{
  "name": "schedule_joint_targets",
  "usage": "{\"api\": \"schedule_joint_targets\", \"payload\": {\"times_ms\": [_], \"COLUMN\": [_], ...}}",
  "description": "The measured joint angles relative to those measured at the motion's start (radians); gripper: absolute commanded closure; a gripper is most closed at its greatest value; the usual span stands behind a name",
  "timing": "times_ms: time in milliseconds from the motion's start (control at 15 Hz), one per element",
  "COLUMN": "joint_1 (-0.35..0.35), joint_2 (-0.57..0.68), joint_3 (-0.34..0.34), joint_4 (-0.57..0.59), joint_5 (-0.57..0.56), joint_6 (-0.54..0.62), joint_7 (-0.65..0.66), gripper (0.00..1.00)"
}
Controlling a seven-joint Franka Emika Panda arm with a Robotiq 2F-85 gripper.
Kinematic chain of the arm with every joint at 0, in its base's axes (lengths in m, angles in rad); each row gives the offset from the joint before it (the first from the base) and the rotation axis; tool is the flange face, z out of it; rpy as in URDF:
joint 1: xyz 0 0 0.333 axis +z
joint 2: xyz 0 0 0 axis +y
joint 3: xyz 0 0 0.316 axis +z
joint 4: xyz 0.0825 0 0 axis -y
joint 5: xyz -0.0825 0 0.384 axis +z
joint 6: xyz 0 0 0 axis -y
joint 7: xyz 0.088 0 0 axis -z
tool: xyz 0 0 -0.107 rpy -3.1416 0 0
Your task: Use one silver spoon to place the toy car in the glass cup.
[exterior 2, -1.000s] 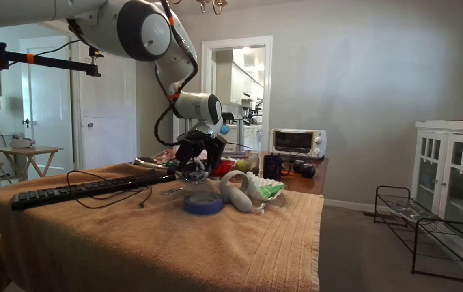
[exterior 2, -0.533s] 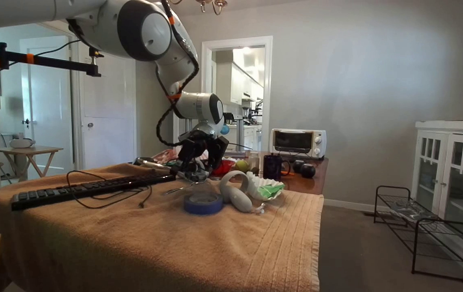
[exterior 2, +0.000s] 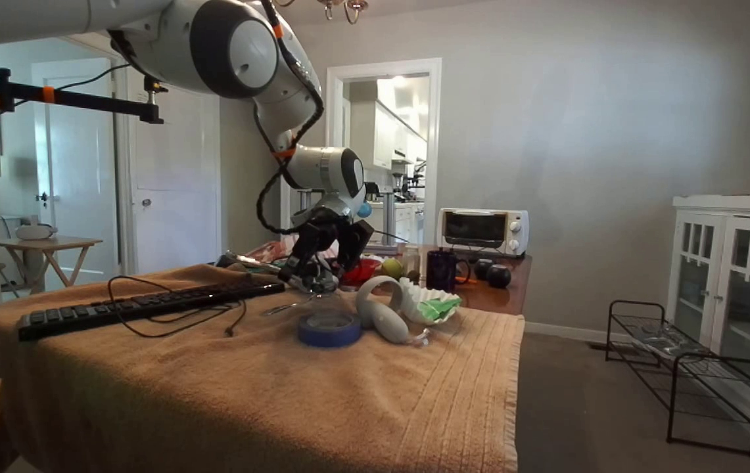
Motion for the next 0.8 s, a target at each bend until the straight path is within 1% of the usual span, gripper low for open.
{"api": "schedule_joint_targets", "payload": {"times_ms": [800], "joint_1": [-0.013], "joint_2": [-0.005], "joint_3": [0.007], "joint_4": [0.000], "joint_5": [0.010], "joint_6": [0.000], "joint_7": [-0.029], "gripper": [0.99]}}
